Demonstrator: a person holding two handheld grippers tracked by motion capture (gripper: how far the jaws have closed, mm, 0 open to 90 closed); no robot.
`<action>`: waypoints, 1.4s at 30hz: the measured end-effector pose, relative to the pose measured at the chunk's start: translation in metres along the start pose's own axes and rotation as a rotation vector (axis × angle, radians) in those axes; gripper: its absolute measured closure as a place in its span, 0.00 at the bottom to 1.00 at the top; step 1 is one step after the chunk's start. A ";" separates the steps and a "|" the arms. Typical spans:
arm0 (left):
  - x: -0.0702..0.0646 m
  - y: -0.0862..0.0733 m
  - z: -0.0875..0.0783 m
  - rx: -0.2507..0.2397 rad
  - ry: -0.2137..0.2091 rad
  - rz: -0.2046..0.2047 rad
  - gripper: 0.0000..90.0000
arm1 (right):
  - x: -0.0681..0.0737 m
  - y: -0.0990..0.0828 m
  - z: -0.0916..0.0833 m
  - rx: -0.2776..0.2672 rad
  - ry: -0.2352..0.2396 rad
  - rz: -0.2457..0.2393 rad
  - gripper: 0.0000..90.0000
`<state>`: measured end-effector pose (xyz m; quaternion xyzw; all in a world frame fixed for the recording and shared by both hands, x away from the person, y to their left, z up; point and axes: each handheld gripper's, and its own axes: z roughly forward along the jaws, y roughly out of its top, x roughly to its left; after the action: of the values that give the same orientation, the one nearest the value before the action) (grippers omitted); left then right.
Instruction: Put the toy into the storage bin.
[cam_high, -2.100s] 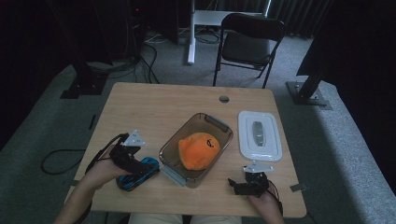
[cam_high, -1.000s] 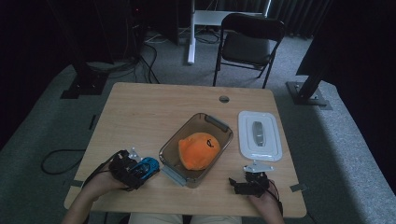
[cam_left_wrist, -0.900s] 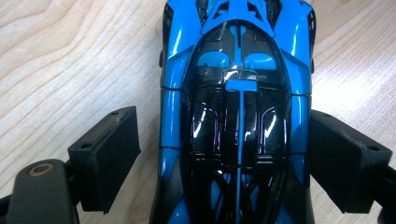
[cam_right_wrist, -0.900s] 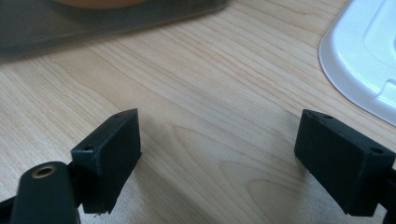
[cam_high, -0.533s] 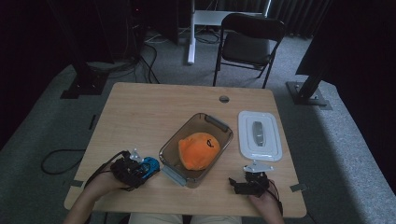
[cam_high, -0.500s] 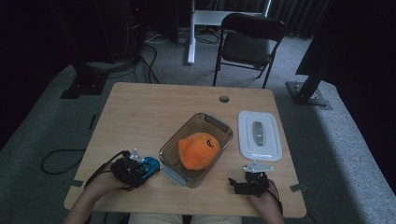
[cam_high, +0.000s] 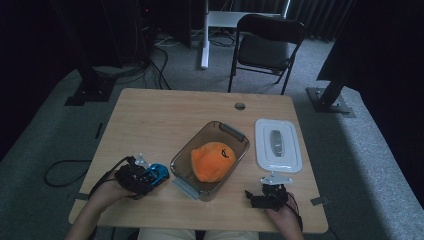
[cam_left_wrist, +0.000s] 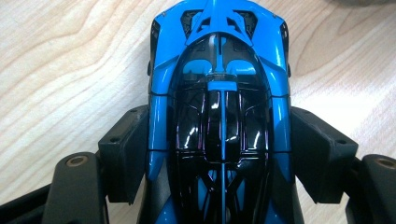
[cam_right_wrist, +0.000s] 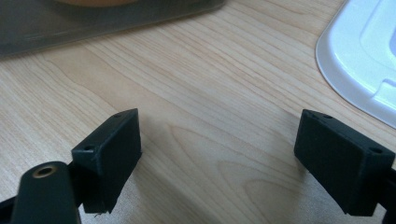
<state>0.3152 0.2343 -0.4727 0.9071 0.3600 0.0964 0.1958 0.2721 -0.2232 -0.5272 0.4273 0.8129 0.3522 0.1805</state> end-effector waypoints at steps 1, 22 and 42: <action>0.000 0.001 -0.003 -0.005 0.003 0.009 0.32 | 0.000 0.000 0.000 0.000 -0.001 -0.001 0.16; 0.023 0.041 -0.065 -0.137 0.048 -0.040 0.32 | 0.027 0.021 0.013 -0.047 0.030 -0.019 0.14; 0.021 0.090 -0.103 -0.197 0.053 0.015 0.32 | 0.071 0.059 0.040 -0.077 0.089 -0.063 0.14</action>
<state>0.3525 0.2186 -0.3406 0.8831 0.3472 0.1566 0.2740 0.2886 -0.1256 -0.5111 0.3781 0.8191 0.3959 0.1715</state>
